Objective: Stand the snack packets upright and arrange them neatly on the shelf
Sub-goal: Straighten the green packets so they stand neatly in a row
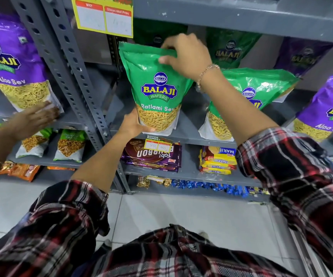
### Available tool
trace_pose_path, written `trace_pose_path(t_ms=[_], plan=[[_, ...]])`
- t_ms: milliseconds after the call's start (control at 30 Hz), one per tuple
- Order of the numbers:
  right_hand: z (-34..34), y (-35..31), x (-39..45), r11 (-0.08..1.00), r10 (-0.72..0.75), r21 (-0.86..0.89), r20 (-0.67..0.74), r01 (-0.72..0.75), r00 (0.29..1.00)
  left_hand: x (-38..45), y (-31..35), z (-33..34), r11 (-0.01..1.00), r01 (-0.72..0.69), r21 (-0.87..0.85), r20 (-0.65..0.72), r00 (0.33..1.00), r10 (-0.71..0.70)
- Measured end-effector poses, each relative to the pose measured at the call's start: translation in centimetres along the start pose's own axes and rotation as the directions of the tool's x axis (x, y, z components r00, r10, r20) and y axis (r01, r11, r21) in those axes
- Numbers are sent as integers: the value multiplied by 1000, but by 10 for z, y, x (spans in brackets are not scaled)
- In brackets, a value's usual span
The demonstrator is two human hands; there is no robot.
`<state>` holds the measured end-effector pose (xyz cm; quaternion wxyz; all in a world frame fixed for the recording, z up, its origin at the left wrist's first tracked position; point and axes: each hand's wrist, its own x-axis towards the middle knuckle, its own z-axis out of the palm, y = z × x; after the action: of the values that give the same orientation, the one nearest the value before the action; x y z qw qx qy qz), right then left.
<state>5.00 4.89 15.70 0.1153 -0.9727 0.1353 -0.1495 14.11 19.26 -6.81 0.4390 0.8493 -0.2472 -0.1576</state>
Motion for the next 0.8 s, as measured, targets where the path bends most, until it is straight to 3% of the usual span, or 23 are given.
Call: trace_pose_path(t_ms=[167,333,400,500,533,667,800], plan=[[10,-2,4,996,67,66,-160,-57,985,-1,0,0,1000,13,-4,-10,1000,-13],[2,5,0,995,-66,69,2,65,998,-14,-2,4,998,35,-43,-25,999,-36],[-5,19,-13,993,-103,68,34,101,994,-32,-6,16,989,9,-147,-149,988,-31],[-16,60,-38,990,-128,54,-46,131,991,-65,-10,50,983,-20,-183,-429,901,-62],[-20,76,-45,992,-109,52,-67,113,992,-74,-7,65,984,-40,-174,-443,896,-42],[-43,136,-70,999,-7,31,-50,9,999,-80,25,121,975,-190,-111,-133,975,175],[-65,170,-77,997,76,-24,2,-76,997,-45,74,154,958,-174,-230,116,972,205]])
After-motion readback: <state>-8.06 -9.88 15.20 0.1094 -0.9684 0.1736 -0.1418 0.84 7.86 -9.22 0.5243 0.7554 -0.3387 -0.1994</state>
